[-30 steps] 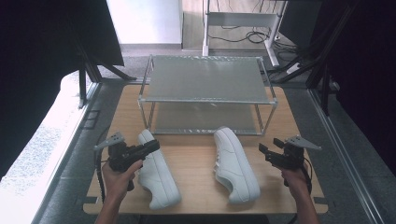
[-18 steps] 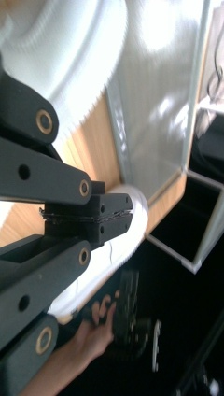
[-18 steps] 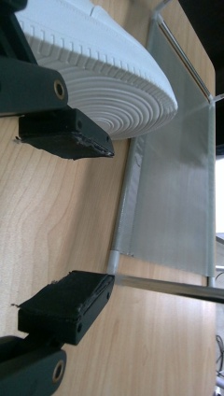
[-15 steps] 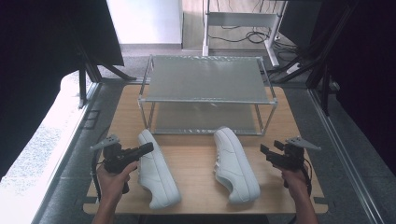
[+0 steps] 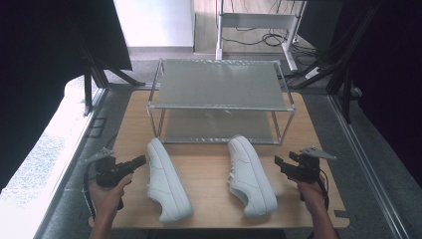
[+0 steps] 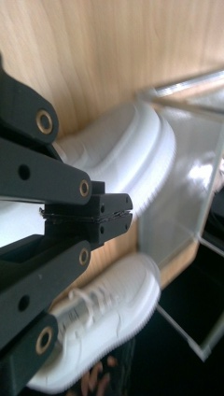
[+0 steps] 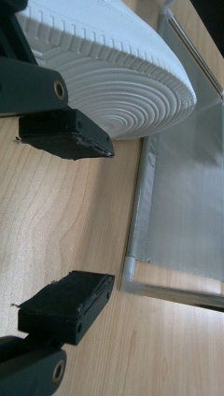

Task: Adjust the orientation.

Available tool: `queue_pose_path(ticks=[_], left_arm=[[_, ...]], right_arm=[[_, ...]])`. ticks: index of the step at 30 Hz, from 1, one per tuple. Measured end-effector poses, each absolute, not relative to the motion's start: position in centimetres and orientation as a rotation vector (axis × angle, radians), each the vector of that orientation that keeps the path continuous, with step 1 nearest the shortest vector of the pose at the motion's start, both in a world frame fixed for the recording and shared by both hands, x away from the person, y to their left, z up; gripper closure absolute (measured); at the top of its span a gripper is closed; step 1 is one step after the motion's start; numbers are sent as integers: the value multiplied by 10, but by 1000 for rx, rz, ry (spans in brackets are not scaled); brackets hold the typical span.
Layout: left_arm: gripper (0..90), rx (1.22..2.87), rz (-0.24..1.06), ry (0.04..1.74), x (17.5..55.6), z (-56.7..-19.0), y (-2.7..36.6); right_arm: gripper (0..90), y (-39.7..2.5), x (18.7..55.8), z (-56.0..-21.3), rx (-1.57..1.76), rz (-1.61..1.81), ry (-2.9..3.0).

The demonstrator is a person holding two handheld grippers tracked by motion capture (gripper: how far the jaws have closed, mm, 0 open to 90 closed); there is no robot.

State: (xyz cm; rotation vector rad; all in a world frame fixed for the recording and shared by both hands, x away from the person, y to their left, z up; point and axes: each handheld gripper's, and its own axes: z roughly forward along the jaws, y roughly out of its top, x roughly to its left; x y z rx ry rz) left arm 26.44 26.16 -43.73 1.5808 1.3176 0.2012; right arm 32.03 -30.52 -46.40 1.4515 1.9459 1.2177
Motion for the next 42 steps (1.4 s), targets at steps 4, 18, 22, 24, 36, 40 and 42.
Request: queue_pose_path(ticks=[4,18,22,24,36,40,42], left_arm=[[900,1643,205,1366,268,-447,259],[900,1711,198,1391,275,-460,249],[900,1713,207,1373,275,-457,244],[900,1715,218,1367,275,-456,242],[900,1688,244,1322,278,-450,228],[900,1686,257,1301,283,-446,217],[899,1699,269,1292,287,-442,209]], right_arm=[[332,-305,320,-465,1453,1207,1946],[332,-305,320,-467,1458,1180,1956],[330,-303,321,-468,1458,1172,1956],[329,-303,321,-469,1465,1162,1961],[326,-309,323,-468,1510,1154,1920],[327,-312,323,-470,1536,1157,1904],[326,-314,325,-472,1548,1151,1904]])
